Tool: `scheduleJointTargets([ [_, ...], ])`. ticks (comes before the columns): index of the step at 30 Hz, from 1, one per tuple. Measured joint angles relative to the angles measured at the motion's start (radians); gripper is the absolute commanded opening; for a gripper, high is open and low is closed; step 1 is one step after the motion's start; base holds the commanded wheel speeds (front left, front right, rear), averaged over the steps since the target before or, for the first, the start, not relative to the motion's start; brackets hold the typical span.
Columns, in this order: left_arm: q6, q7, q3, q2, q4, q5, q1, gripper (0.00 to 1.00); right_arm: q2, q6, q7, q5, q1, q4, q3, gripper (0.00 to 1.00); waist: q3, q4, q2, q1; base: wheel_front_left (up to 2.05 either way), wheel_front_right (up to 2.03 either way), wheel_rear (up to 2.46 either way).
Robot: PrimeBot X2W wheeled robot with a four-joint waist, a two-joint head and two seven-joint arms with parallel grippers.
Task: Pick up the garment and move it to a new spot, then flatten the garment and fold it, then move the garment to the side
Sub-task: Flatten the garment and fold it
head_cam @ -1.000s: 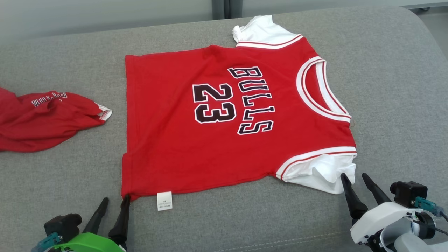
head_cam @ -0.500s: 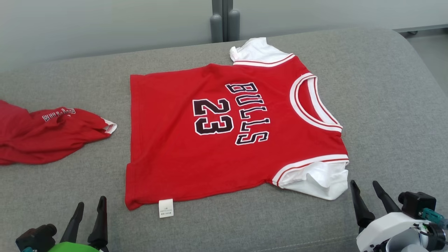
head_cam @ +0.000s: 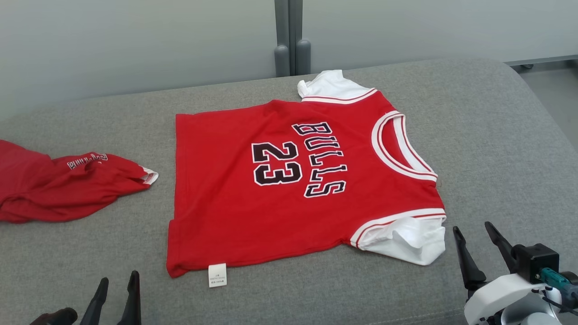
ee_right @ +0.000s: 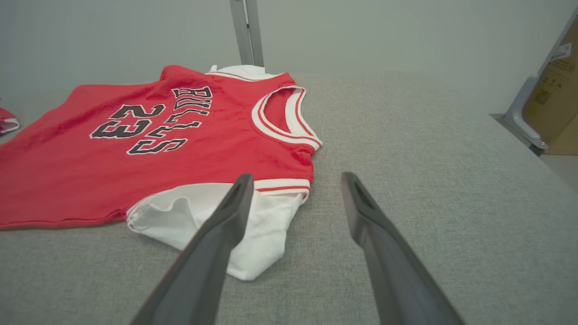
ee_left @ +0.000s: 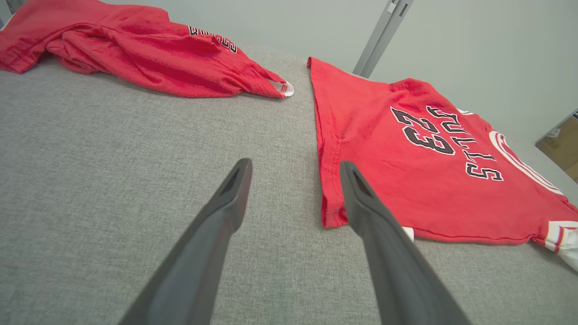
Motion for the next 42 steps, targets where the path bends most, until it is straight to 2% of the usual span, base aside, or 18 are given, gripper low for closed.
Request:
scheduleJointTargets([
  [8, -0.002, 0.000, -0.052, -0.020, 0.004, 0.026, 0.006, 1.00, -0.006, -0.008, -0.001, -0.061, -0.001, -0.014, 0.016, 1.00, -0.007, 0.008, 0.0000, 0.0000, 0.00, 0.00, 0.00],
  [16, -0.003, 0.000, -0.096, -0.027, 0.003, 0.030, 0.005, 1.00, -0.005, -0.006, -0.001, -0.066, -0.007, 0.046, 0.054, 1.00, 0.014, 0.012, 0.0000, 0.0000, 0.00, 0.00, 0.00],
  [24, -0.012, 0.000, -0.133, -0.027, -0.002, 0.040, -0.021, 1.00, 0.026, -0.004, -0.001, -0.071, -0.089, 0.101, 0.068, 1.00, 0.073, 0.019, 0.0000, 0.0000, 0.00, 0.00, 0.00],
  [32, -0.013, 0.000, -0.138, -0.025, -0.003, 0.049, -0.080, 1.00, 0.049, -0.001, -0.001, -0.071, -0.146, 0.175, 0.070, 1.00, 0.133, 0.034, 0.0000, 0.0000, 0.00, 0.00, 0.00],
  [42, -0.013, 0.000, -0.141, -0.021, 0.009, 0.049, -0.100, 1.00, 0.065, 0.003, -0.001, -0.070, -0.169, 0.245, 0.072, 1.00, 0.152, 0.040, 0.0000, 0.0000, 0.00, 0.00, 0.00],
])
